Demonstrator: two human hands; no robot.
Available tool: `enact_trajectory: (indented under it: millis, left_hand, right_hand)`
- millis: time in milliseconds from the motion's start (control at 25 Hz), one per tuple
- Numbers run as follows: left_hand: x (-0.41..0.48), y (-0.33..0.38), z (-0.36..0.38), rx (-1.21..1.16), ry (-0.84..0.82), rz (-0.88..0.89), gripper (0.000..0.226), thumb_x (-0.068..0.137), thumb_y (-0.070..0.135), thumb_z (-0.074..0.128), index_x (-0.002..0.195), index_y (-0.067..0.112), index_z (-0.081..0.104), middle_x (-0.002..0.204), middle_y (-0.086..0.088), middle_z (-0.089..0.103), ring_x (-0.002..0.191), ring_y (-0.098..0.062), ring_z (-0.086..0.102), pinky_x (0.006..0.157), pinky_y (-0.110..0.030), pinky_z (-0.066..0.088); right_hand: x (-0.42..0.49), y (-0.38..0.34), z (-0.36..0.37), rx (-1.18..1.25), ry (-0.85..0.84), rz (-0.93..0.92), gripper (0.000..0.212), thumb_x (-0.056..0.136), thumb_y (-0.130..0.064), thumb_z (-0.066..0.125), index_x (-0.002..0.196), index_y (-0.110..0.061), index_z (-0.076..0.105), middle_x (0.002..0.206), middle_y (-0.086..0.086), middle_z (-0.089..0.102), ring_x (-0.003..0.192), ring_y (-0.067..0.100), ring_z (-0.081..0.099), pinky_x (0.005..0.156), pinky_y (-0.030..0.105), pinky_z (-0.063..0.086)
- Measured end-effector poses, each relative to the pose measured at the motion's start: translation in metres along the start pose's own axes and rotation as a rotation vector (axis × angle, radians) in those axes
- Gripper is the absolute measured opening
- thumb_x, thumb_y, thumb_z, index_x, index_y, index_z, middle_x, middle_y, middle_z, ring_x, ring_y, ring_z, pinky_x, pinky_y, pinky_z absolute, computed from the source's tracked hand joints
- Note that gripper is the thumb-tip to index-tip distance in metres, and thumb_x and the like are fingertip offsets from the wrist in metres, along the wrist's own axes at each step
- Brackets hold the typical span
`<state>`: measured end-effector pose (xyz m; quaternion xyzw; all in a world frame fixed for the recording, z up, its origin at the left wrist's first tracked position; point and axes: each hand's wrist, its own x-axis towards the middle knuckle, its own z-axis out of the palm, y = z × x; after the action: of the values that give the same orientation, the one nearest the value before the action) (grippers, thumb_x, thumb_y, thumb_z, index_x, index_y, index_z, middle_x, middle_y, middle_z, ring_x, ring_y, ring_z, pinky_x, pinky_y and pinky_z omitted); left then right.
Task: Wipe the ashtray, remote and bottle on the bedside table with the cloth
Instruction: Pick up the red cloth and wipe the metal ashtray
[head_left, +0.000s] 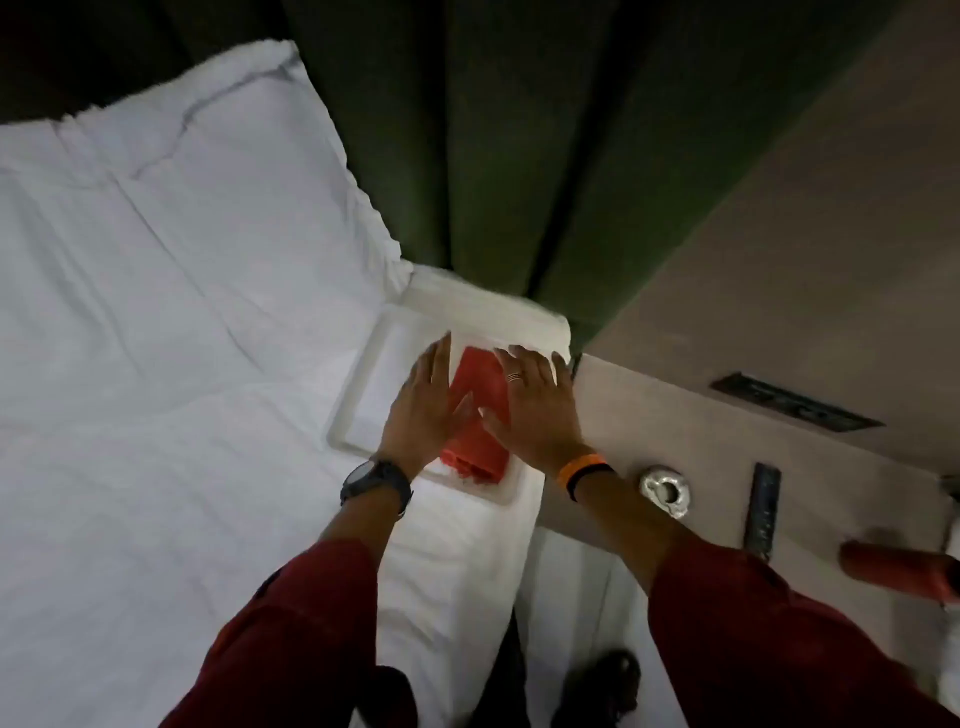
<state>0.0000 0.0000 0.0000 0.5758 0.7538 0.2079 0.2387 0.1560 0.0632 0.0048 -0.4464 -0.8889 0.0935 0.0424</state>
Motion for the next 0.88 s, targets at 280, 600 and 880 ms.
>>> enact_trajectory:
  millis: [280,600,880]
  left_hand:
    - [0.043,-0.031,0.075,-0.272,-0.116,-0.316,0.081,0.091,0.020,0.064,0.154,0.015,0.014,0.122,-0.020,0.064,0.104,-0.038,0.064,0.091,-0.045,0.054]
    - [0.036,0.026,0.053,-0.654,0.048,-0.158,0.061,0.082,0.000,0.064,0.139,0.017,0.048,0.137,0.002,0.053,0.121,-0.009,0.054,0.103,-0.042,0.053]
    - [0.025,0.128,0.091,-1.007,-0.159,0.005,0.067,0.089,0.009,0.070,0.146,0.026,0.038,0.147,0.008,0.045,0.131,-0.013,0.051,0.100,-0.037,0.055]
  right_hand:
    - [0.015,0.018,0.086,-0.126,-0.047,0.078,0.043,0.081,-0.037,0.067,0.115,-0.011,0.068,0.110,0.014,0.070,0.104,0.032,0.066,0.121,0.057,0.026]
    - [-0.013,0.023,0.051,1.150,0.143,0.487,0.081,0.083,-0.013,0.071,0.150,-0.021,0.027,0.153,0.002,0.035,0.133,0.009,0.047,0.111,0.027,0.045]
    - [-0.084,0.112,-0.013,1.815,0.243,0.625,0.042,0.088,-0.024,0.070,0.126,-0.009,0.060,0.116,0.004,0.073,0.107,0.020,0.070,0.084,0.026,0.058]
